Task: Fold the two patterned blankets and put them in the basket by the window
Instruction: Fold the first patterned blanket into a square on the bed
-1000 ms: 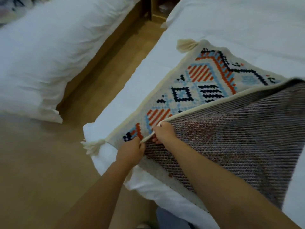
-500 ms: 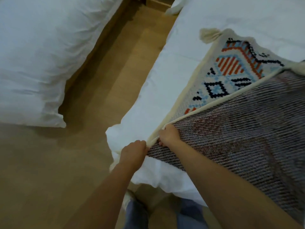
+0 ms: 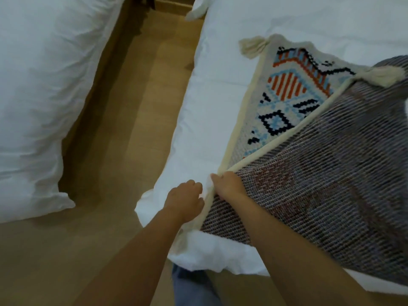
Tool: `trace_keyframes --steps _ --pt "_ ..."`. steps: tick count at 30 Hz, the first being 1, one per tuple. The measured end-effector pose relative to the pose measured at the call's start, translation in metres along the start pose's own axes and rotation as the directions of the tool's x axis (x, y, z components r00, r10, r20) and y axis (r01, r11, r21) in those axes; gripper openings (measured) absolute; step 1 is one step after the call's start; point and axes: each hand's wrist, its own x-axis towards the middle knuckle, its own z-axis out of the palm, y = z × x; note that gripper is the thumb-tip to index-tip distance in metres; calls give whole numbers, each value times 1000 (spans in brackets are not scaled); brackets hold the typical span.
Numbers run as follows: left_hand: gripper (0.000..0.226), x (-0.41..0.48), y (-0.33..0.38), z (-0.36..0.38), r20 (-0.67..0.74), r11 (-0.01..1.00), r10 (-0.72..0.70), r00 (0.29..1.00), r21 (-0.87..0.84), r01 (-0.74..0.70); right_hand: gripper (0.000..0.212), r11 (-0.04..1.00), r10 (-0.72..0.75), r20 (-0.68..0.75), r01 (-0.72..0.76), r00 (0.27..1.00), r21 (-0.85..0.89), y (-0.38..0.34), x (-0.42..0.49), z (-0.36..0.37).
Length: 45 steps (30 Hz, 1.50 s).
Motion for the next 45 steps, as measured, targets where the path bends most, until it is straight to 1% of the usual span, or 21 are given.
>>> trace_keyframes --steps 3,6,9,12,13,15,19,21,23,25,27,29,33,39,42,45 --pt "25 44 3 -23 25 997 64 998 45 -65 44 992 71 -60 -64 996 113 5 32 -13" --pt "25 80 8 -37 71 985 168 983 39 -171 44 979 138 -104 -119 985 163 9 44 -10" --pt "27 106 11 -46 69 986 165 984 -46 -162 49 978 171 -117 -155 978 138 4 40 -6" --pt "25 126 12 -55 84 985 159 984 -74 -153 40 968 208 -86 -192 974 162 -2 43 -16" --pt "25 132 13 -57 105 982 181 978 -67 -174 36 964 221 -89 -204 971 174 -4 45 -21" --pt "25 145 19 -65 154 968 250 956 -43 -247 34 955 255 -141 -225 957 195 -9 49 -30" --pt "26 183 33 -85 230 914 390 892 19 -404 25 910 379 -247 -312 892 273 -22 55 -43" --pt "25 202 39 -96 283 862 473 834 48 -505 25 884 442 -297 -354 846 307 -29 60 -52" --pt "25 219 42 -105 352 783 556 753 80 -616 21 840 519 -334 -398 787 369 -37 61 -60" --pt "26 232 40 -117 403 707 601 691 136 -694 17 801 582 -354 -441 732 406 -44 62 -69" --pt "28 247 38 -131 434 608 632 642 237 -758 16 774 623 -384 -465 681 430 -53 64 -78" --pt "30 262 38 -142 457 523 643 614 323 -789 15 758 644 -402 -473 651 449 -61 66 -88" --pt "29 280 56 -153 484 423 676 555 361 -831 14 746 661 -441 -467 607 475 -64 76 -100" --pt "26 299 102 -148 554 340 675 487 352 -872 21 754 653 -508 -419 561 506 -46 95 -120" --pt "21 318 138 -145 588 258 681 436 365 -895 18 755 654 -550 -401 520 519 -29 112 -138" --pt "18 344 176 -146 583 236 697 418 364 -901 24 744 668 -590 -400 453 535 -12 132 -162"
